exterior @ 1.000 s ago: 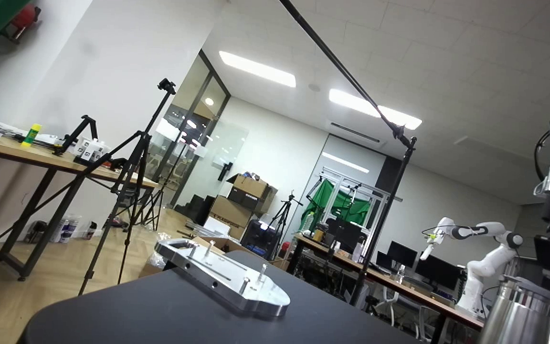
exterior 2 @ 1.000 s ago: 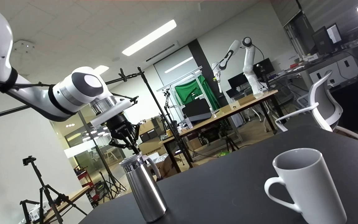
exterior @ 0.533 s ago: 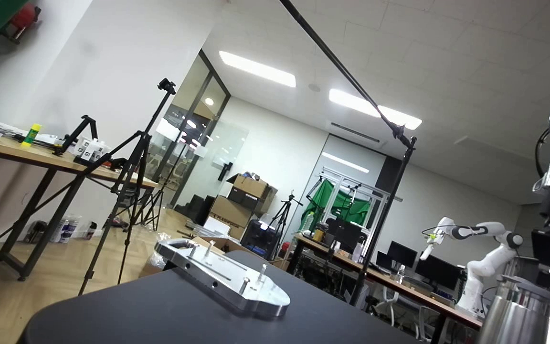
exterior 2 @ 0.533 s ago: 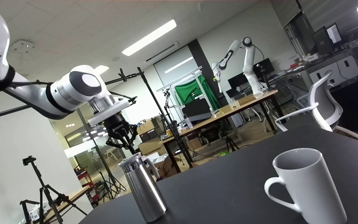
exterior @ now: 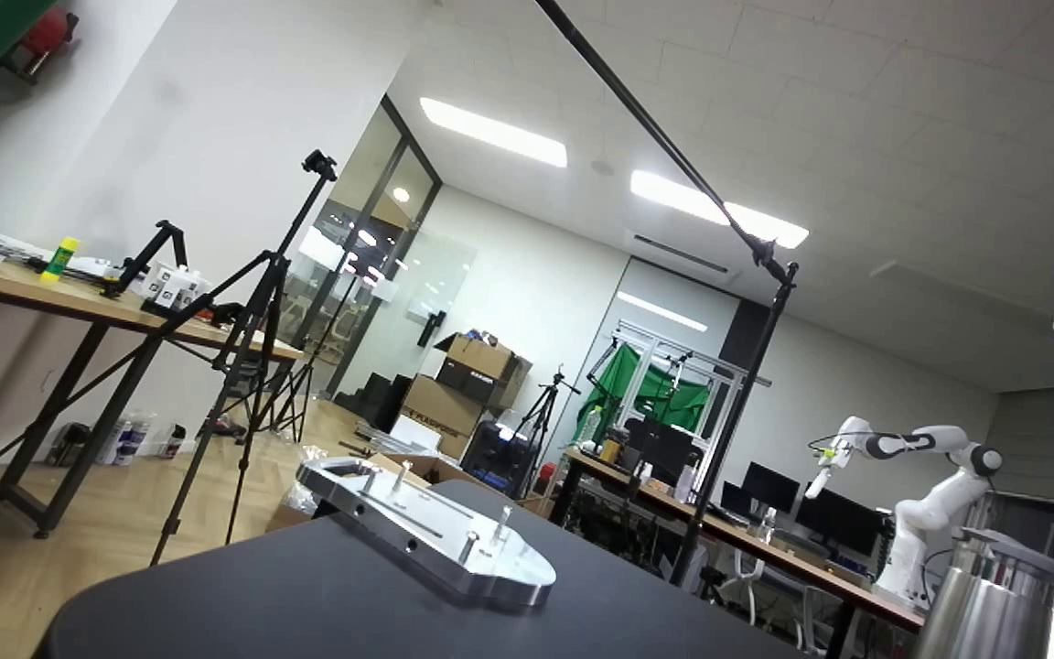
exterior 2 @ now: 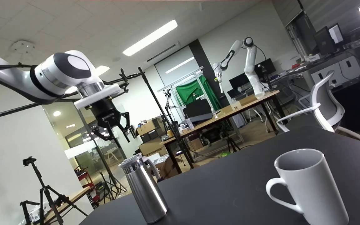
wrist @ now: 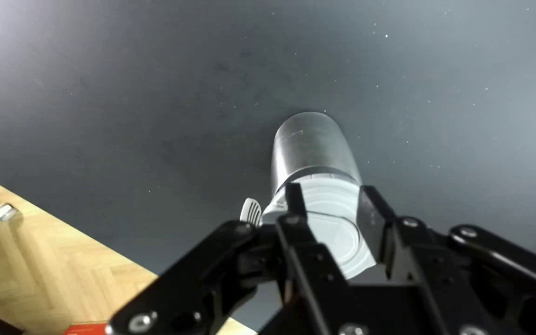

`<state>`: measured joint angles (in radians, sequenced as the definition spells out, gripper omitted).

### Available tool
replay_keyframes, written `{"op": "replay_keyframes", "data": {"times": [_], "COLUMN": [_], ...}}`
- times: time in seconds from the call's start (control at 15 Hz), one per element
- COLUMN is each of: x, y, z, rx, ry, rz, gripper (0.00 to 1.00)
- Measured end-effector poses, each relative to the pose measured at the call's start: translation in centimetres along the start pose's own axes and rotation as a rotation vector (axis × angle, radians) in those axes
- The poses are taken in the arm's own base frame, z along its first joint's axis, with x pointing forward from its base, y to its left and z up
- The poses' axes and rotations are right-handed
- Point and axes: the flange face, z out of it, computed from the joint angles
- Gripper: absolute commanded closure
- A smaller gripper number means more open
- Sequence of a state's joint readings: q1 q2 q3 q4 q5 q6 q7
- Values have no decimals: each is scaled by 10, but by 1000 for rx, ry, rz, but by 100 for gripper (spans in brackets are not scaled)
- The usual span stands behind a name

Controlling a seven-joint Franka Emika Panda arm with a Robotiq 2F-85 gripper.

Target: Open and close the lid on the top of the flask

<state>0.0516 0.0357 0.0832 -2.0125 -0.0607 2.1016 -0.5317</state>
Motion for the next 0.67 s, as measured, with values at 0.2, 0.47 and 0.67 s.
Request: {"op": "replay_keyframes", "data": {"times": [0.2, 0.47, 0.67], "x": [-18, -35, -37], "y": [5, 7, 7], "z": [-15, -22, -22], "rx": [17, 54, 59], "ry": [-38, -101, -109], "rz": [3, 8, 8], "gripper": [13, 11, 7]}}
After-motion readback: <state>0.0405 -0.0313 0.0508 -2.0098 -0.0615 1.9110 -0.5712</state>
